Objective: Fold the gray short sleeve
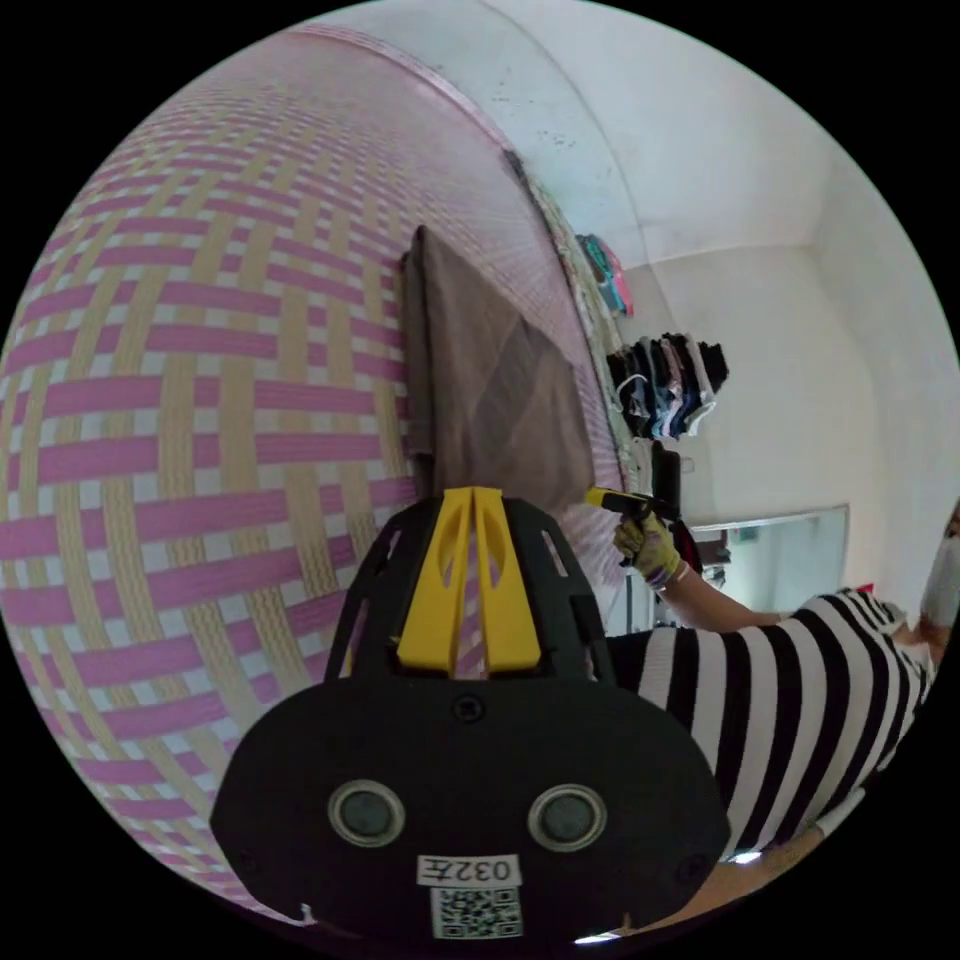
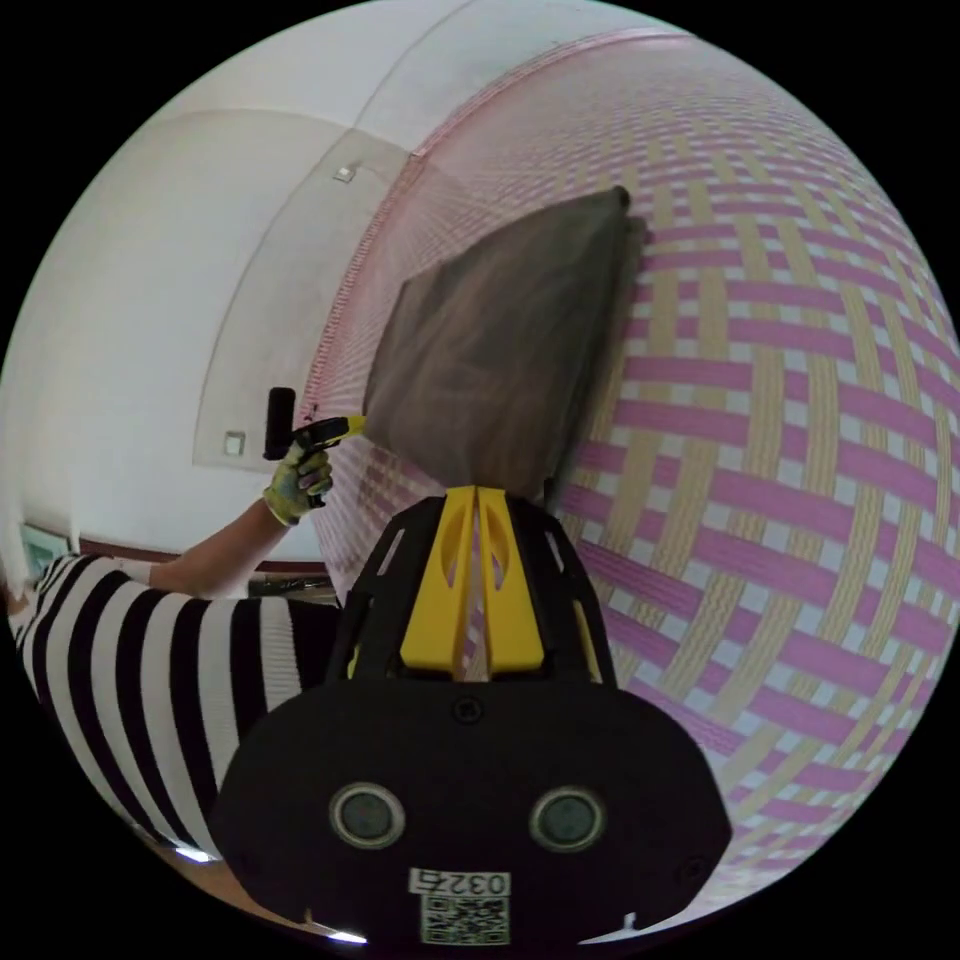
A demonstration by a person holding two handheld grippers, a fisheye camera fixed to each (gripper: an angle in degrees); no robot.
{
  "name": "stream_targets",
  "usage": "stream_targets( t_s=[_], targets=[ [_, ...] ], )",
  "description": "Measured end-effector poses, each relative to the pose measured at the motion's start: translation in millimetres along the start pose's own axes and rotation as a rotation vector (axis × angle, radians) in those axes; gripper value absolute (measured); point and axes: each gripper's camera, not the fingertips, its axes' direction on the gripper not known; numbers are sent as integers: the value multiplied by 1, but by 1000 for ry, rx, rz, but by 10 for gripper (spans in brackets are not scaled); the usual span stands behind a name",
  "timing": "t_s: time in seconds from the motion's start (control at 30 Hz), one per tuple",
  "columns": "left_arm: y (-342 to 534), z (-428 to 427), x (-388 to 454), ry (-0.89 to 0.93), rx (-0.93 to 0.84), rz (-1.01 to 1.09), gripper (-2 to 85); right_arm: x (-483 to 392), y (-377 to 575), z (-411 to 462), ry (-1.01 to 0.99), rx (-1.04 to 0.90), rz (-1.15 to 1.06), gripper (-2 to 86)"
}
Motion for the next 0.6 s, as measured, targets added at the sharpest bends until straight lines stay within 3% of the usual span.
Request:
stream_targets(
  t_s=[0.4, 0.6],
  targets=[
    [19, 32, -39, -33, 7, -121, -9, 19, -9, 33, 187, -42, 66, -10],
    [53, 75, -47, 112, -195, -108, -9, 52, 8, 17, 205, -49, 121, -7]
  ],
)
